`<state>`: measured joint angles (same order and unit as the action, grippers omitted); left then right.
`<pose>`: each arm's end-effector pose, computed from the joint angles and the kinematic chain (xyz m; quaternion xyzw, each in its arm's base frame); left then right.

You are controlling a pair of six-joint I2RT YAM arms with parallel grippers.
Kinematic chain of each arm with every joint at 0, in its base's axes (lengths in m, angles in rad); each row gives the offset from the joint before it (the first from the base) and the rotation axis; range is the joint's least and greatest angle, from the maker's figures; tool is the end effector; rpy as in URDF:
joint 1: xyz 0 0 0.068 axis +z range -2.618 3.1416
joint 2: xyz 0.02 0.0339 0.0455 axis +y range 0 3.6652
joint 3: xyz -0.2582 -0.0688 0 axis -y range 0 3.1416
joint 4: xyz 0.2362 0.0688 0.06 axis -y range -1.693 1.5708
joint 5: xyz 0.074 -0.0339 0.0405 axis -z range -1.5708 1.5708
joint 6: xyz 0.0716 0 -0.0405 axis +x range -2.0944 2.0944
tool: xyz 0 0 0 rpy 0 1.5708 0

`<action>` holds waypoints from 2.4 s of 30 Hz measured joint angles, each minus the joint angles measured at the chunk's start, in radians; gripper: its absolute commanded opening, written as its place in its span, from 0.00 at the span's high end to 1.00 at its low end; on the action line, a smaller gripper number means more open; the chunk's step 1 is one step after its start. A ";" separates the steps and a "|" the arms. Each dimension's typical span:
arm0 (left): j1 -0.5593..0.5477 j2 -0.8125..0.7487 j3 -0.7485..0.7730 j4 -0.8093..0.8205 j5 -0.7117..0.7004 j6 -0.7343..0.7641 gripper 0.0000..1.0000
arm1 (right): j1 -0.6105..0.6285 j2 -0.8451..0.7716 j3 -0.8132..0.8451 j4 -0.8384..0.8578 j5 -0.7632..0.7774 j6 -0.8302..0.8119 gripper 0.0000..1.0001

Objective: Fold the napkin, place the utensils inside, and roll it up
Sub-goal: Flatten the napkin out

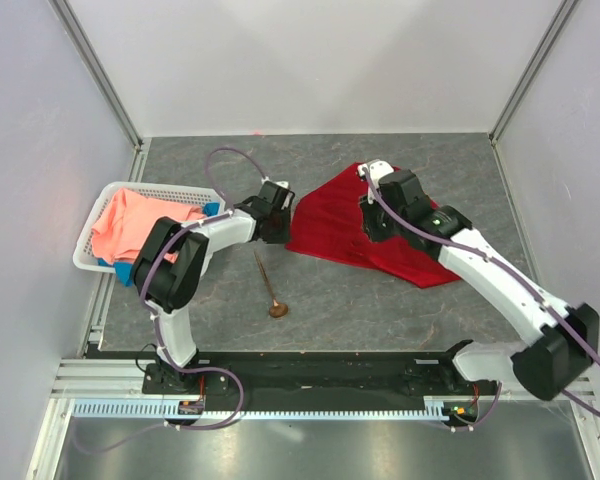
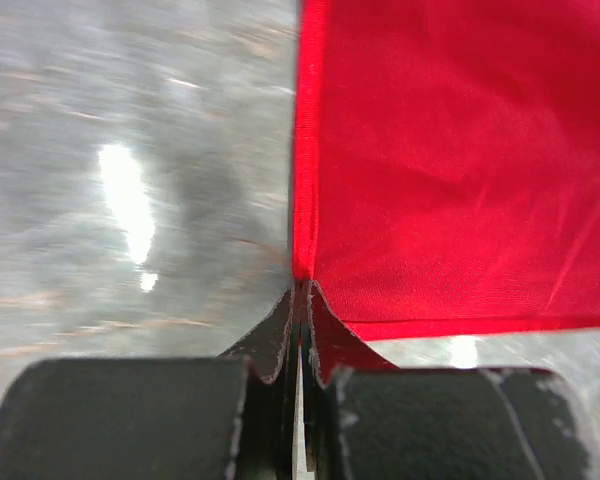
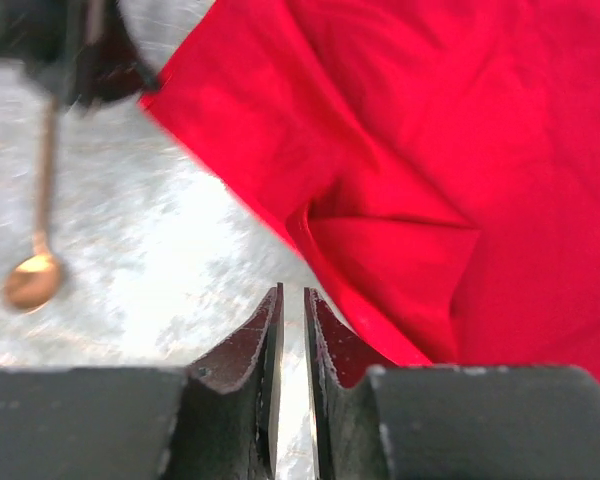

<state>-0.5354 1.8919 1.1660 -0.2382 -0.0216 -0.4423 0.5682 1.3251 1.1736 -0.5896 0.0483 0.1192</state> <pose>0.3457 -0.2032 0.1270 0.0412 0.9534 -0.1312 0.2686 0.2607 0.1623 0.2894 -0.1942 0.8941 0.1150 0.3868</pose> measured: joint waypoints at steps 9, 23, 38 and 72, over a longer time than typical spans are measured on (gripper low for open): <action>0.117 -0.022 -0.005 -0.025 0.024 0.023 0.98 | 0.022 -0.218 -0.114 -0.085 -0.052 0.072 0.48; 0.102 -0.083 -0.066 -0.022 0.077 0.023 0.98 | 0.022 0.187 -0.067 0.090 -0.095 0.090 0.25; 0.102 -0.083 -0.070 -0.022 0.081 0.023 0.98 | 0.022 0.504 0.046 0.187 -0.166 0.035 0.82; 0.312 -0.820 0.129 -0.224 0.302 -0.008 0.98 | 0.014 -0.461 0.456 -0.082 0.222 -0.151 1.00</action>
<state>-0.2237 1.0721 1.2945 -0.4625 0.2802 -0.4500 0.5827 0.8639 1.6295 -0.6716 0.2699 -0.0319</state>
